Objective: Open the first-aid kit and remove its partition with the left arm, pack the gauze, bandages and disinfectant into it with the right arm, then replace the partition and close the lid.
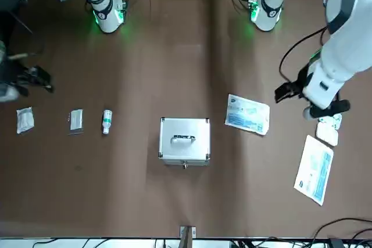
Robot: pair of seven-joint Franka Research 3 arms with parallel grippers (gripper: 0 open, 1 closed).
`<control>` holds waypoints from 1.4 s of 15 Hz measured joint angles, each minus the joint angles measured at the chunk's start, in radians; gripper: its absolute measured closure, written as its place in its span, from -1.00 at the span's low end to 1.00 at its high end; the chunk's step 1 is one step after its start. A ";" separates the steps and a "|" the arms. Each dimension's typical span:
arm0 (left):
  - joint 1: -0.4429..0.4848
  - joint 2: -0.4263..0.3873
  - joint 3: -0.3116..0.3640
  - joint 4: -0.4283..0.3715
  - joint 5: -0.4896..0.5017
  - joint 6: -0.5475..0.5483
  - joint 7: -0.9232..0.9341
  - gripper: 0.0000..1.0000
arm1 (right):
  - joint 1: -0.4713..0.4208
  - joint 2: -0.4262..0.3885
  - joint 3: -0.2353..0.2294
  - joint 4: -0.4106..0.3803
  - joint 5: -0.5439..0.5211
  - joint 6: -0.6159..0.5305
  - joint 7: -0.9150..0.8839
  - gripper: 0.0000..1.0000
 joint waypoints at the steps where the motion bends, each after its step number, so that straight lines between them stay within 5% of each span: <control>1: -0.014 0.016 -0.001 0.000 -0.005 0.025 -0.057 -1.00 | 0.026 0.018 0.000 -0.001 0.007 0.007 0.024 -0.98; 12: -0.211 0.191 -0.004 0.079 -0.008 0.334 -0.862 -1.00 | 0.296 0.282 0.001 0.012 0.082 0.304 0.663 -0.98; 21: -0.322 0.285 0.009 0.083 -0.005 0.471 -1.276 -1.00 | 0.371 0.550 -0.001 0.169 0.082 0.461 0.933 -0.98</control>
